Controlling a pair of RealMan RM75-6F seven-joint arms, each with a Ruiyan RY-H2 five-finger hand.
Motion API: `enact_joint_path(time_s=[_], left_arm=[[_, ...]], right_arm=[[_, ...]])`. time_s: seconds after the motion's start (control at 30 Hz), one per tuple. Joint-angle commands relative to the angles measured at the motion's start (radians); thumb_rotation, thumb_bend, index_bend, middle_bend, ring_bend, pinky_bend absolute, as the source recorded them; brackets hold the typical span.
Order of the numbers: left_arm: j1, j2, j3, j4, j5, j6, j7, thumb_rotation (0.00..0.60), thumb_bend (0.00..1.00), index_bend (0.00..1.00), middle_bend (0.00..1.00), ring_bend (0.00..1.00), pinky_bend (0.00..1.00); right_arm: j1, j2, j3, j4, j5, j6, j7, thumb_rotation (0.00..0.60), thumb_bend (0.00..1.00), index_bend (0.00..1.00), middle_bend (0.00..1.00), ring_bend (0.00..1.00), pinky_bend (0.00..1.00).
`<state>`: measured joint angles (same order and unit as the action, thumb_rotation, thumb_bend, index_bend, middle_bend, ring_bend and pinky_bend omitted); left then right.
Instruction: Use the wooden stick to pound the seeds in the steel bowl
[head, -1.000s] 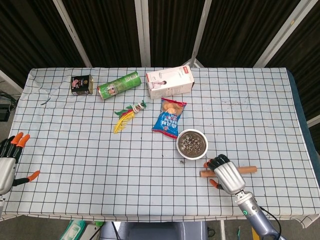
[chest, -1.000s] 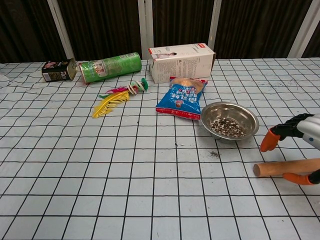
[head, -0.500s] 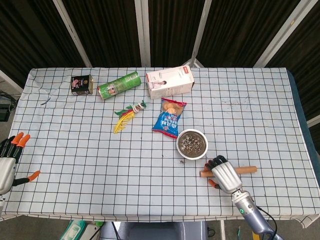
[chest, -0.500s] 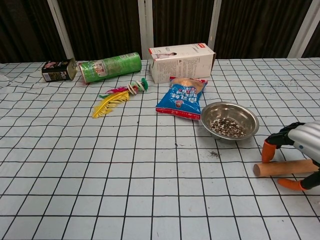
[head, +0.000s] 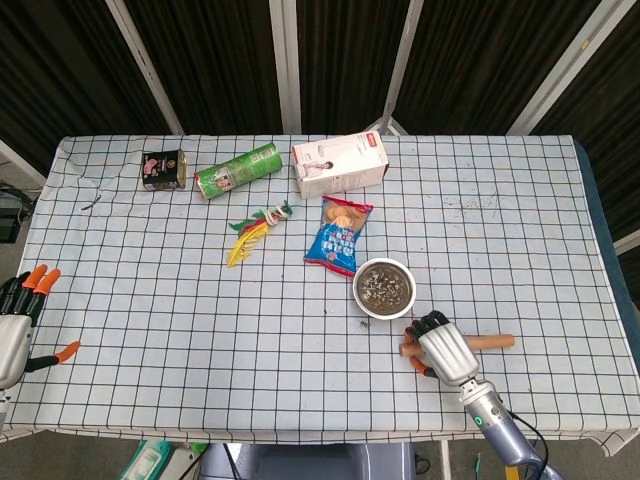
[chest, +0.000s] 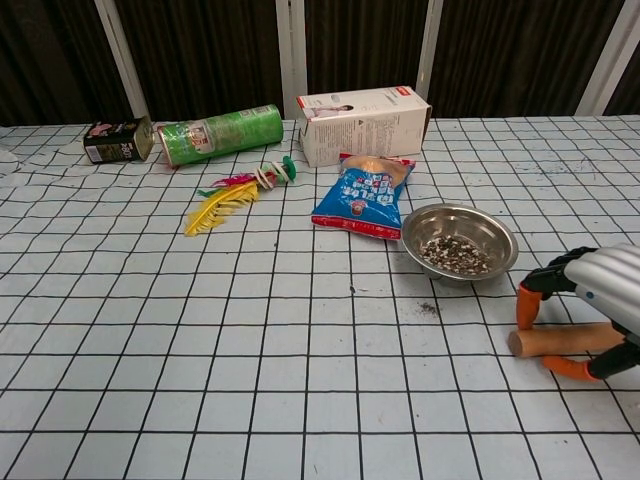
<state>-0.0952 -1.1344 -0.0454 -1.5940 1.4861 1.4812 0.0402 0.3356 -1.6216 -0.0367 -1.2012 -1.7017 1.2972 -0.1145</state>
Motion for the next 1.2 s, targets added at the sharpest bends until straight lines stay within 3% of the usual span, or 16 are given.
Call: enact_joint_path(time_s=[0.03, 0.5, 0.83, 1.2], left_arm=[[0.000, 0.000, 0.000, 0.000, 0.000, 0.000, 0.000, 0.600, 0.20, 0.02, 0.00, 0.00, 0.00], [0.000, 0.001, 0.000, 0.000, 0.001, -0.001, -0.002, 0.600, 0.20, 0.02, 0.00, 0.00, 0.00], [0.000, 0.001, 0.001, -0.001, 0.001, -0.001, -0.003, 0.600, 0.20, 0.02, 0.00, 0.00, 0.00], [0.000, 0.003, 0.002, 0.001, 0.001, -0.002, -0.008, 0.600, 0.20, 0.02, 0.00, 0.00, 0.00]], right_arm=[[0.001, -0.001, -0.002, 0.003, 0.001, -0.002, 0.000, 0.600, 0.32, 0.51, 0.47, 0.39, 0.30], [0.005, -0.003, -0.010, 0.013, 0.007, -0.004, 0.004, 0.600, 0.33, 0.52, 0.48, 0.40, 0.32], [0.003, -0.005, -0.016, 0.021, 0.012, 0.000, 0.016, 0.600, 0.51, 0.60, 0.55, 0.49, 0.54], [0.008, -0.007, -0.026, 0.038, -0.004, 0.014, 0.057, 0.600, 0.66, 0.66, 0.60, 0.54, 0.59]])
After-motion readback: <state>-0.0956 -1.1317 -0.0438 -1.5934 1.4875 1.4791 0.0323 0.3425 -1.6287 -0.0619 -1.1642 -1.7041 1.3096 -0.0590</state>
